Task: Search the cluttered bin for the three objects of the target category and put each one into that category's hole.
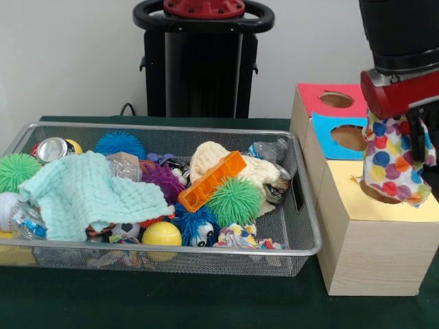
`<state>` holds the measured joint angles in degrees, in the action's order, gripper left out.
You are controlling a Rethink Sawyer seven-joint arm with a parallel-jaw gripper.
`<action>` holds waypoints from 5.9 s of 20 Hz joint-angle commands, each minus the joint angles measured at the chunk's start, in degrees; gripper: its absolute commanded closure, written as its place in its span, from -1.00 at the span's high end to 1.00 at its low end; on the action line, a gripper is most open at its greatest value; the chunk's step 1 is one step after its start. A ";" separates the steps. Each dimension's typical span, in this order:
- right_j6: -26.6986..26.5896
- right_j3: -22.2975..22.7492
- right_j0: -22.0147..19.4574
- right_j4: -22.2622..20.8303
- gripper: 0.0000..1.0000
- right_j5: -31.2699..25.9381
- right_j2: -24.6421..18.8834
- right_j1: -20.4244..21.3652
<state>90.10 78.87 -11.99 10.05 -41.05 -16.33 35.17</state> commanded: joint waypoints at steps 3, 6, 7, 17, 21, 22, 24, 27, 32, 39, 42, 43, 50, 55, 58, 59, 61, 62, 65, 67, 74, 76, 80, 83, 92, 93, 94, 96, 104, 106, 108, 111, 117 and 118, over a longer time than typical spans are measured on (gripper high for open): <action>8.06 2.15 0.05 -3.83 -1.00 -0.37 3.78 -5.07; 7.61 1.63 0.17 -4.39 -1.00 -3.71 4.13 -5.80; 7.36 1.76 0.03 -4.29 -1.00 -4.04 3.88 -5.93; 6.34 1.30 -0.46 -3.10 -1.00 -6.00 2.05 -8.15; 6.21 0.58 -0.51 -2.52 -1.00 -6.63 1.16 -9.31; 6.13 0.60 -0.50 -2.29 -1.00 -6.58 0.80 -9.55; 6.16 -0.15 -0.28 -1.98 -1.00 -7.31 0.39 -10.19; 5.45 1.24 -0.76 -1.25 -1.00 -7.68 -0.90 -9.94; 2.23 4.82 -2.55 0.05 -1.00 -7.17 -4.68 -8.82; -0.80 9.81 -5.97 0.80 -1.00 -7.86 -9.28 -6.00; 0.19 12.04 -6.57 0.75 -1.00 -7.19 -10.03 -4.35; 0.57 12.11 -6.59 0.60 -1.00 -7.07 -10.14 -4.40; 2.33 10.31 -5.50 -1.10 -1.00 -7.70 -8.69 -6.70; 1.99 10.24 -5.47 -2.05 -1.00 -5.49 -8.26 -7.77; 1.22 8.41 -5.42 -2.38 -1.00 -4.60 -8.50 -9.48; 1.37 7.88 -5.19 -2.53 -1.00 -4.48 -8.30 -9.86; 2.02 7.01 -4.56 -2.83 -1.00 -5.25 -7.53 -10.24; 2.02 6.39 -4.27 -3.25 -1.00 -5.44 -7.03 -11.06; 2.18 4.42 -3.35 -4.21 -1.00 -5.46 -5.79 -13.23; 2.02 3.54 -3.07 -4.53 -1.00 -4.52 -5.51 -14.48; 1.03 1.65 -3.15 -4.79 -1.00 0.30 -6.28 -16.88; 1.21 1.80 -3.05 -4.98 -1.00 0.66 -6.10 -16.49; 2.07 1.61 -2.36 -5.73 -1.00 -0.24 -4.62 -15.70; 2.60 0.24 -1.55 -6.55 -1.00 -1.19 -3.07 -15.89; 1.36 1.37 -2.30 -7.27 1.00 0.39 -3.72 -15.21; 1.11 1.52 -2.45 -7.33 1.00 0.47 -3.88 -15.17; 0.86 1.67 -2.61 -7.40 1.00 0.54 -4.04 -15.12; 0.79 1.86 -2.76 -7.78 1.00 0.37 -4.26 -14.93; 1.22 1.28 -2.70 -7.88 1.00 0.28 -4.26 -14.92; 1.70 2.01 -2.70 -8.06 1.00 0.86 -3.88 -14.14; 0.84 2.48 -3.38 -7.99 1.00 1.29 -4.56 -14.09; 0.06 3.46 -4.13 -8.06 1.00 3.19 -5.51 -13.88; 0.16 7.04 -5.39 -7.60 1.00 5.23 -6.78 -10.77; 0.09 7.12 -5.65 -7.32 1.00 4.88 -6.98 -10.23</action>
<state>90.10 80.72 -15.19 6.48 -43.42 -20.44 25.80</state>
